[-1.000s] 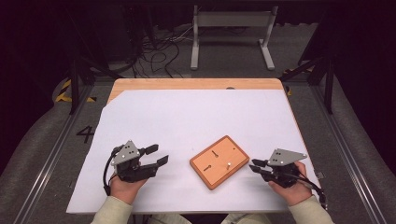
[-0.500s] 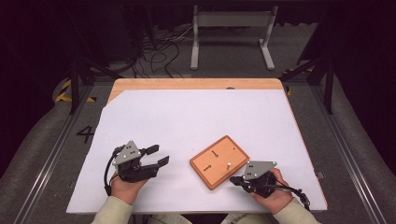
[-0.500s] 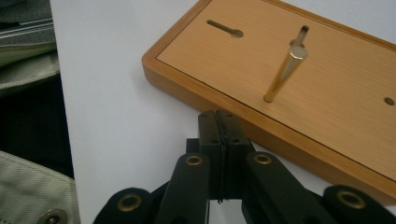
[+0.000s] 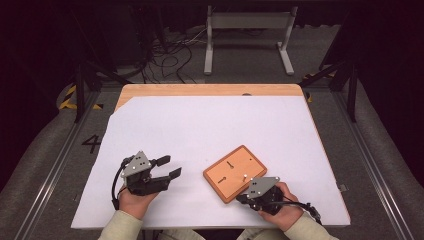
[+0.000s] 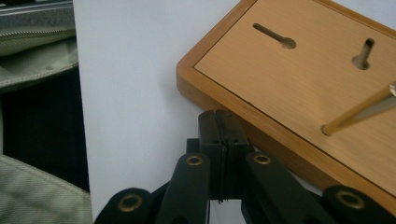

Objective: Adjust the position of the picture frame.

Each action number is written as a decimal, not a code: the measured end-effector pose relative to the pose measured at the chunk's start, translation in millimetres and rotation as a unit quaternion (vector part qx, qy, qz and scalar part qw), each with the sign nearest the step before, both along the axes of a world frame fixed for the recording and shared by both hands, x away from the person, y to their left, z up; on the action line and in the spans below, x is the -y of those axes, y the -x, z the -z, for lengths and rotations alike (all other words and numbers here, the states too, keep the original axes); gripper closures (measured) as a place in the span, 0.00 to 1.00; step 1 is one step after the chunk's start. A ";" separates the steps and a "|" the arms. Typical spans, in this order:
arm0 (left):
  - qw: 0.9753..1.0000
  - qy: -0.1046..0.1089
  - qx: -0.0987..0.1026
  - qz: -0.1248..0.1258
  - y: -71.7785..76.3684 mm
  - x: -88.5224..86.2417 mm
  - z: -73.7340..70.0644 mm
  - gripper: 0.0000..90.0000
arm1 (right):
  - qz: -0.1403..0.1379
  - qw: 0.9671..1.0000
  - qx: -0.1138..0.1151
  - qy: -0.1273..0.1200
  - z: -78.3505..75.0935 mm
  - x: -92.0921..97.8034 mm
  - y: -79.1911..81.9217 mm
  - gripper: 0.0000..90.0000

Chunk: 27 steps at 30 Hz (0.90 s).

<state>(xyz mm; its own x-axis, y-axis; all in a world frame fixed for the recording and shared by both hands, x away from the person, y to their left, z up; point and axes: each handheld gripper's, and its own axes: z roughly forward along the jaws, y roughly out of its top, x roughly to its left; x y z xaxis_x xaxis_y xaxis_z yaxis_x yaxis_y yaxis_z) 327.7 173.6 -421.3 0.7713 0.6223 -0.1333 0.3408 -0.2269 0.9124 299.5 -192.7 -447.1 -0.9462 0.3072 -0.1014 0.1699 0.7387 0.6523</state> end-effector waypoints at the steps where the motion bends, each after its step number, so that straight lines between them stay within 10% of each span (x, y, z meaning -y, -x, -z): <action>1: 1.000 0.000 0.000 0.000 -0.1 -0.1 0.1 0.44 | 0.001 1.000 0.000 0.006 1.3 -2.7 0.1 1.00; 27: 1.000 -0.005 0.000 -0.004 -0.7 -1.8 1.3 0.44 | 0.067 0.997 0.025 0.006 4.3 -46.0 -45.1 1.00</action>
